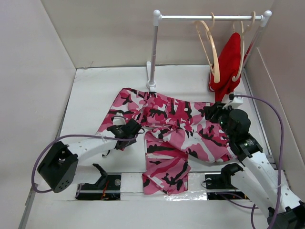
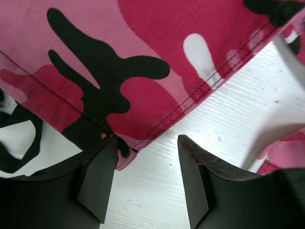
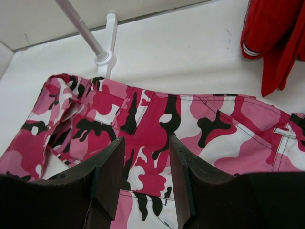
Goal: Place the trousers on the hanger
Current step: Flatten out the trousers at the center of the board.
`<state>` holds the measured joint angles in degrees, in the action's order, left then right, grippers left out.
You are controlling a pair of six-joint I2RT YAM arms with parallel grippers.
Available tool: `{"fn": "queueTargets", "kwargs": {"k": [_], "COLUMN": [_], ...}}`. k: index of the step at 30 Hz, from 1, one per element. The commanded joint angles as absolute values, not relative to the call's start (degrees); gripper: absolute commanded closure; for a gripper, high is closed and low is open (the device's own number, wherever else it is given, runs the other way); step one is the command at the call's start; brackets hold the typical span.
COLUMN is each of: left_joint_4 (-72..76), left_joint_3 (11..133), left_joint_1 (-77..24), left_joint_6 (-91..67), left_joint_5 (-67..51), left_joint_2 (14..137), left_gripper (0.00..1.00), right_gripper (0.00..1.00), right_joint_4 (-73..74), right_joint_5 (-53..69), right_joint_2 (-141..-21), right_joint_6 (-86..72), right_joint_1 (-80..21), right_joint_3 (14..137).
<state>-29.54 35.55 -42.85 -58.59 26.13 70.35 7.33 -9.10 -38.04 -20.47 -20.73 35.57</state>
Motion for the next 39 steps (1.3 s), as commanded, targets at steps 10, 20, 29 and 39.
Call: {"fn": "queueTargets", "kwargs": {"k": [10,20,29,39], "left_joint_4": [-33.8,-41.0,-28.7,-24.4], "left_joint_3": [39.2,48.7,68.5,84.1], "left_joint_1": [-43.2,-40.4,1.8,8.1], "left_joint_6": [-55.6,-55.5,-32.3,-30.2], "left_joint_5": [25.3,33.7,17.0,16.4], "left_joint_2": [78.9,67.5,62.4,86.6], "left_gripper": [0.56,1.0,1.0,1.0], "right_gripper": [0.51,0.51,0.51,0.51], "right_joint_4": [2.4,2.3,2.5,1.8], "right_joint_5": [-6.6,-6.2,-6.9,-6.2], "right_joint_2": [-35.4,-34.4,-34.3,-34.1], "right_joint_6": [-20.4,-20.7,-20.6,-20.2], "right_joint_1": [-21.2,-21.2,-21.2,-21.2], "right_joint_3": [33.8,32.9,32.4,31.9]}}
